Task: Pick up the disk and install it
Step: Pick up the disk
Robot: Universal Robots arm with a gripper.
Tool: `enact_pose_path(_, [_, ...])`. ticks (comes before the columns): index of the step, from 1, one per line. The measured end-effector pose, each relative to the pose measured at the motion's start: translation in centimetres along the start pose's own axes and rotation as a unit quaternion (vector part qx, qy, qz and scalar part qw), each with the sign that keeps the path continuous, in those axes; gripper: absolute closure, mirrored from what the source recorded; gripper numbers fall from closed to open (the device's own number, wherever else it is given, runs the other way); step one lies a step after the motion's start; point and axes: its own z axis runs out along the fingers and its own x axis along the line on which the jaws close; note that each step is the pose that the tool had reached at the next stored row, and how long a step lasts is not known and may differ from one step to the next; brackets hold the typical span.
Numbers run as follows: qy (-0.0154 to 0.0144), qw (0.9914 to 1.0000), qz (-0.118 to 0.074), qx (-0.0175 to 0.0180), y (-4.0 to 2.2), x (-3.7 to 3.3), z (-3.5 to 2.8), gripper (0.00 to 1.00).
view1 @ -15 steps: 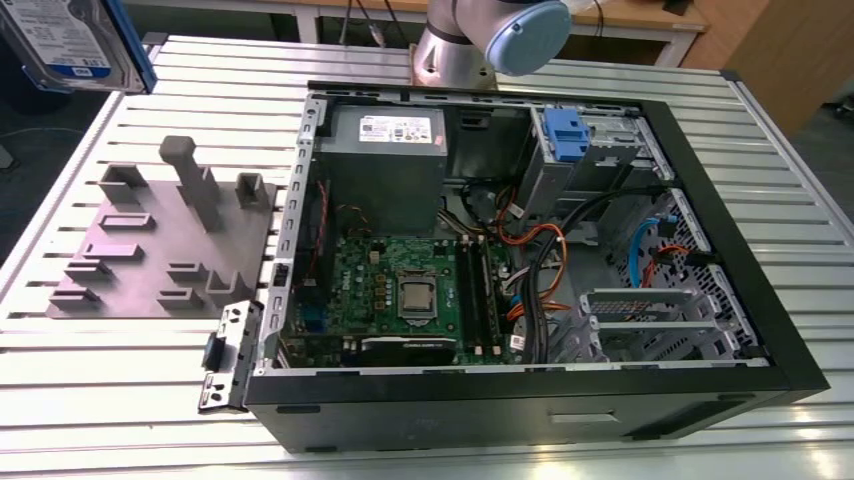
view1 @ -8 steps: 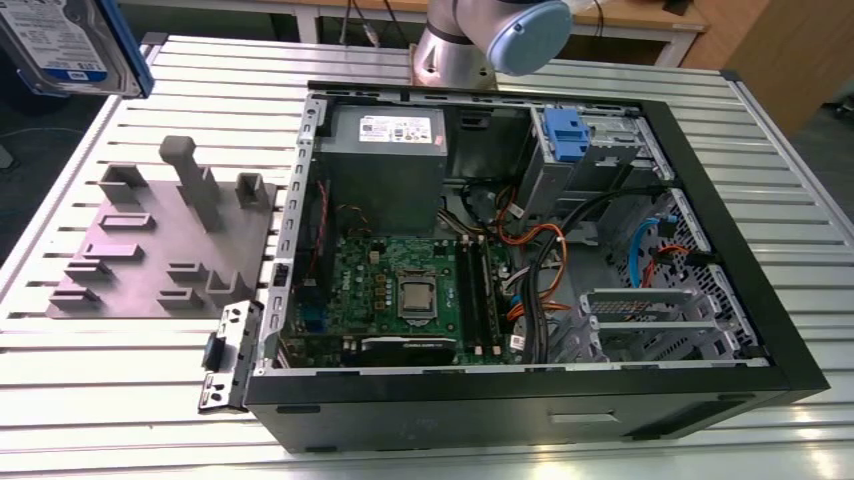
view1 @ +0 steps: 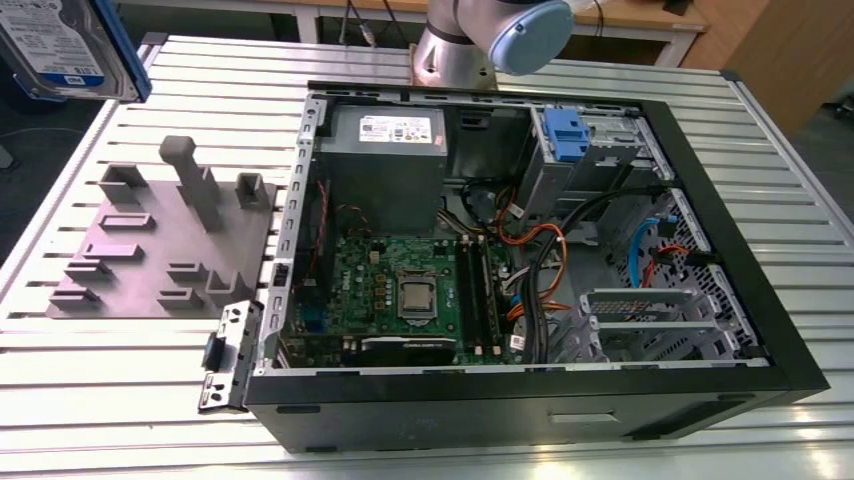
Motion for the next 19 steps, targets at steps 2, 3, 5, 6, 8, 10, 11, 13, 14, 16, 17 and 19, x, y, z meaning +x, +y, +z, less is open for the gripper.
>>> enact_pose_path(2, [0.0,1.0,0.0,0.0,0.0,0.01,0.0,0.64])
enact_pose_path(3, [0.0,1.0,0.0,0.0,0.0,0.01,0.0,0.64])
enact_pose_path(5, [0.0,1.0,0.0,0.0,0.0,0.01,0.0,0.64])
enact_pose_path(6, [0.0,1.0,0.0,0.0,0.0,0.01,0.0,0.64])
enact_pose_path(8, [0.0001,1.0,0.0,-0.0001,0.01,0.01,-0.05,0.64])
enact_pose_path(10, [0.0,1.0,0.0,0.0001,0.01,0.01,-0.24,0.64])
enact_pose_path(11, [0.0,1.0,0.0,0.0001,0.01,0.01,-0.4,0.64])
enact_pose_path(13, [0.0,1.0,0.0,0.0,0.01,0.0,-0.81,0.64])
enact_pose_path(14, [0.0,1.0,0.0,0.0,0.01,-0.01,-1.0,0.64])
enact_pose_path(16, [0.0,1.0,0.0,-0.0001,0.01,0.01,-1.24,0.64])
enact_pose_path(17, [0.0,1.0,0.0,0.0,0.0,0.06,-1.24,0.64])
enact_pose_path(19, [0.0,1.0,0.0,0.0,-0.08,0.17,-1.24,0.64])
